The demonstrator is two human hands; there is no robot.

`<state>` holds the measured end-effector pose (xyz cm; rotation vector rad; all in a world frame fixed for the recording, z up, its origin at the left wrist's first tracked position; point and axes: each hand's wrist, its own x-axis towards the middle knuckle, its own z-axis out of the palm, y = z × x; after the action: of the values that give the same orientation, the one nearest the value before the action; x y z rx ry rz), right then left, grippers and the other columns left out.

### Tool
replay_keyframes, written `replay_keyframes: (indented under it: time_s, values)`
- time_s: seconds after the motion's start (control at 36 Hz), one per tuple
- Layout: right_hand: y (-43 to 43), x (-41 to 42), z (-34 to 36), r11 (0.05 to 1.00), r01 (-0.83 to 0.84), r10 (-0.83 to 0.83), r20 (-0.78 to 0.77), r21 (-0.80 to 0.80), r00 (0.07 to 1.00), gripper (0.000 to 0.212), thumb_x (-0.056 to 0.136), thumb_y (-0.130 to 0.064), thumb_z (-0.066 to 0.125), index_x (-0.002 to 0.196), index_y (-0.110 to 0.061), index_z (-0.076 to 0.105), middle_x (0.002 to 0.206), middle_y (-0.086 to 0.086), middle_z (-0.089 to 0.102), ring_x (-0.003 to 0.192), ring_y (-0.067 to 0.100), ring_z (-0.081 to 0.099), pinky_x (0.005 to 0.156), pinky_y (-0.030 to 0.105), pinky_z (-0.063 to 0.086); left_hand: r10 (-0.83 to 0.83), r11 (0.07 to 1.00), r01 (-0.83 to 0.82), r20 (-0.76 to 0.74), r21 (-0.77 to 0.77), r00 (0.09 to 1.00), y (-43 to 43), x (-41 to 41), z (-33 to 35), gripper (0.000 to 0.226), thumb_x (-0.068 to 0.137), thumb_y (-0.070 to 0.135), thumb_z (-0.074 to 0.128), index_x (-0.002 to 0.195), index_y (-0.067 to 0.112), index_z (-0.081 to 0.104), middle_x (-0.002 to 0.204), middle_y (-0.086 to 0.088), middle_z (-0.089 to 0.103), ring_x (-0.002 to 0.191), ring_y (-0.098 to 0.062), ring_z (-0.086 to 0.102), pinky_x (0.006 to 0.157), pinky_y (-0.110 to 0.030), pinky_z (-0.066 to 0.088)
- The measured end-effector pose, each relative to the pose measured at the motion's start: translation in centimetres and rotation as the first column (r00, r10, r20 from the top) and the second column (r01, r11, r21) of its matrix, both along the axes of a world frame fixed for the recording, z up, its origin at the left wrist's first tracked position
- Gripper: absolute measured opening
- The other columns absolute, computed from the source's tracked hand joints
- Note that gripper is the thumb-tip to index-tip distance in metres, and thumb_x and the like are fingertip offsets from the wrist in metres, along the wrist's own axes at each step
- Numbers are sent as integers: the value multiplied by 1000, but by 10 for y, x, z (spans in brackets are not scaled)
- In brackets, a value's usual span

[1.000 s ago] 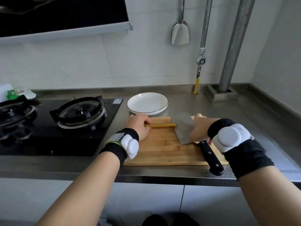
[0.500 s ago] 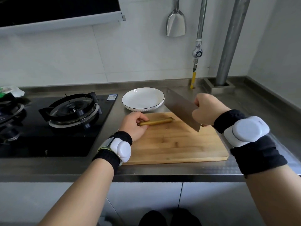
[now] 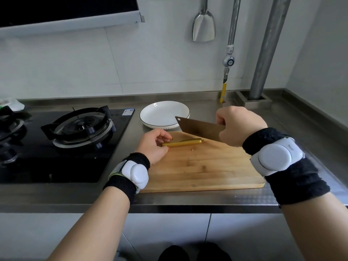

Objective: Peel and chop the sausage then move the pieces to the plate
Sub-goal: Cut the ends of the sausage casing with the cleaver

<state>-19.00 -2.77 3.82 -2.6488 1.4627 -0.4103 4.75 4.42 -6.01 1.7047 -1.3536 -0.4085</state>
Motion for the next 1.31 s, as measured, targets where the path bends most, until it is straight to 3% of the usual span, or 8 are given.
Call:
replay_keyframes:
  time_s: [0.17,0.44,0.53,0.67,0.78,0.89,1.14,1.31]
  values:
    - [-2,3,-8,1000,5,-5,2,30,1000,22,76,-6,55,68,-23,43,73,0,50,60,19,44,51,27,32,1,1000,-1,10,12,1000,-3,2,-4,21,77,12,78,89,26,69,91,8,67,87,-9,59,77,-17,48]
    - [-3,8,-27,997,21,-9,-163,69,987,4,88,-23,56,88,-24,60,81,0,60,71,23,59,59,29,44,19,1000,-20,54,23,998,-5,1,-5,25,73,9,79,82,30,68,83,10,66,80,-7,55,73,-16,46]
    - [-2,8,-34,999,20,-13,-182,37,983,8,91,-30,57,87,-24,60,81,0,59,73,24,59,62,31,46,14,1000,-16,82,19,997,-4,1,-5,27,73,8,79,82,31,68,87,7,67,80,-5,55,73,-14,43]
    - [1,15,-32,999,52,-48,-218,12,975,9,87,-20,56,94,-23,60,78,-1,56,71,26,59,63,31,46,51,998,-53,84,30,995,0,7,-5,26,76,4,76,94,18,63,92,1,64,85,-10,57,74,-11,43]
    - [3,22,-29,998,63,-64,-249,-11,966,17,87,-18,54,102,-24,61,78,0,56,70,26,58,63,32,47,73,997,-74,122,2,990,3,6,-9,19,79,4,74,90,17,65,90,3,64,84,-10,57,72,-7,42]
    - [6,22,-21,998,7,-19,-192,-66,981,23,89,-19,55,110,-26,60,83,0,58,73,27,58,64,32,46,76,997,-78,167,7,983,2,5,-8,17,80,8,73,91,18,66,92,3,64,86,-10,58,79,-17,47]
    - [25,41,2,973,-159,117,-237,-169,965,14,87,-17,52,89,-31,48,71,-5,49,71,27,56,57,28,37,96,994,-105,276,19,956,2,9,-8,11,86,15,69,97,15,68,101,0,60,101,-17,52,93,-29,45]
    - [30,42,1,975,-168,133,-222,-149,966,15,86,-18,53,88,-31,47,69,-7,44,72,28,55,61,29,40,91,992,-107,213,63,973,2,8,-4,15,81,14,73,91,23,66,103,1,59,101,-16,56,95,-30,49]
